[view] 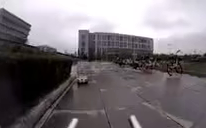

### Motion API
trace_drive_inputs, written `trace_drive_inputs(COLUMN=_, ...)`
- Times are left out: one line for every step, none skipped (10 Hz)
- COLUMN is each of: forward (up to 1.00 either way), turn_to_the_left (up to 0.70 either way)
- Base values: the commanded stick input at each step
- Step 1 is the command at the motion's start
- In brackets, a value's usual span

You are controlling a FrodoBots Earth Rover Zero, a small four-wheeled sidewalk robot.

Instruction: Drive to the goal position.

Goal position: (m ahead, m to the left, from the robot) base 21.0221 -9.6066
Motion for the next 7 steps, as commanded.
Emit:
trace_drive_inputs(forward=0.7, turn_to_the_left=0.0)
trace_drive_inputs(forward=0.7, turn_to_the_left=0.0)
trace_drive_inputs(forward=0.7, turn_to_the_left=0.0)
trace_drive_inputs(forward=0.7, turn_to_the_left=0.0)
trace_drive_inputs(forward=0.7, turn_to_the_left=0.0)
trace_drive_inputs(forward=0.7, turn_to_the_left=0.0)
trace_drive_inputs(forward=0.7, turn_to_the_left=0.0)
